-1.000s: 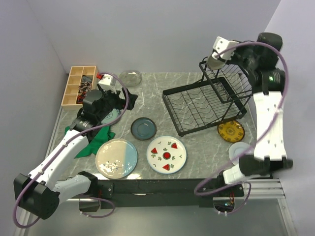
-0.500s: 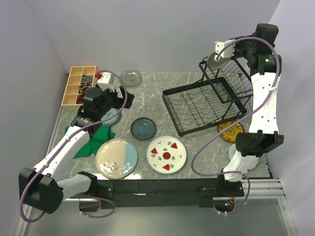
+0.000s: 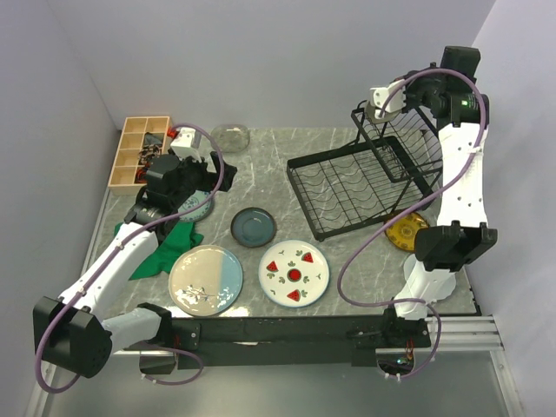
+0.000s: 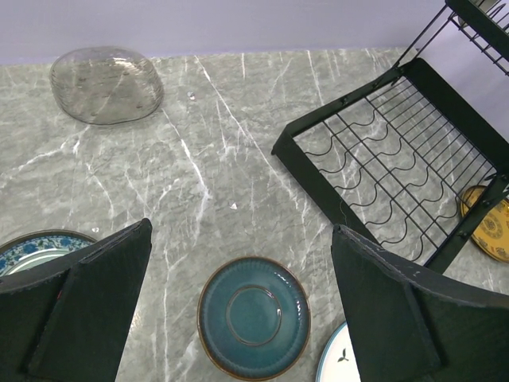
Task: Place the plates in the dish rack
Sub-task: Insert the plate into the dish rack
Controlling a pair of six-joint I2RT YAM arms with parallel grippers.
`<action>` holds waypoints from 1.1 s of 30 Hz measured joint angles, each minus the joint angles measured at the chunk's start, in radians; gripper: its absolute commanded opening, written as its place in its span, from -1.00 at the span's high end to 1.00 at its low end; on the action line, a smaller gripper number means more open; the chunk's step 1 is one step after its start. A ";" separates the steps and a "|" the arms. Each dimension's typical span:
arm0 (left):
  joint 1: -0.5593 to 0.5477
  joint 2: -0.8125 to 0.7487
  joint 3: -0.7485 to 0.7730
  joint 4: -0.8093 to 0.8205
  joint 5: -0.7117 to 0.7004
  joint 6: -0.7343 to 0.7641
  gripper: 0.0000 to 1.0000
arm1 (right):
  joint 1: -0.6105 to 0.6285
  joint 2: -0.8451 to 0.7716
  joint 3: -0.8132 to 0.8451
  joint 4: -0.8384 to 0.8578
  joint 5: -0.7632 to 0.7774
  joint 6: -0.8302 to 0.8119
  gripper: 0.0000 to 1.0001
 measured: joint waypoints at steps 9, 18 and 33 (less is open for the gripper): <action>0.000 0.000 0.000 0.001 0.009 -0.003 -0.99 | 0.008 0.055 0.023 -0.034 -0.029 -0.050 1.00; 0.000 -0.001 0.000 0.002 0.026 -0.010 -0.99 | 0.031 0.060 0.016 -0.036 -0.032 -0.060 1.00; 0.000 -0.001 0.000 0.002 0.043 -0.018 -0.99 | 0.057 0.061 -0.001 -0.054 -0.027 -0.063 1.00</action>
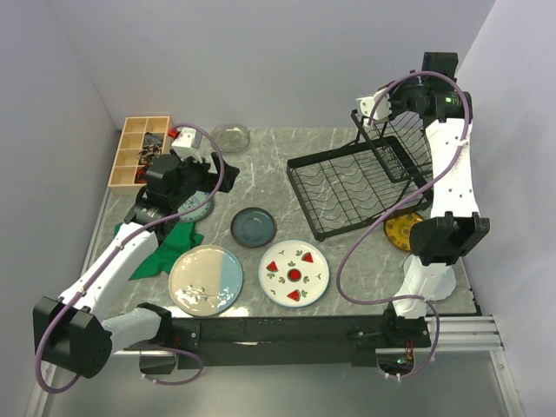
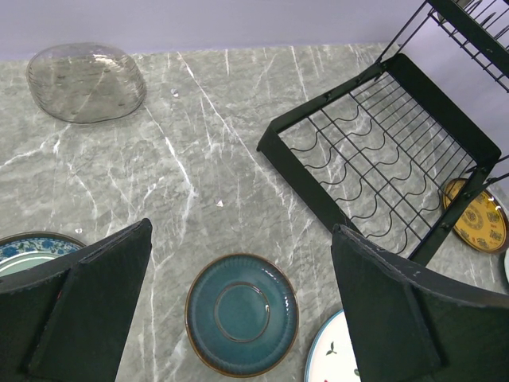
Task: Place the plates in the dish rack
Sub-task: Insert the plate into the dish rack
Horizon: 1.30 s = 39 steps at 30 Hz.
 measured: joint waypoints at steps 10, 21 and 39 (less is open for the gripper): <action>0.000 0.000 0.000 0.000 0.000 0.000 -0.99 | 0.012 0.036 -0.003 -0.017 0.025 0.000 1.00; 0.000 0.000 0.000 0.000 0.001 0.000 -0.99 | 0.014 0.057 -0.003 -0.017 0.077 0.000 1.00; 0.000 0.000 0.000 0.000 0.001 0.000 -0.99 | 0.013 0.082 -0.003 -0.011 0.091 0.000 1.00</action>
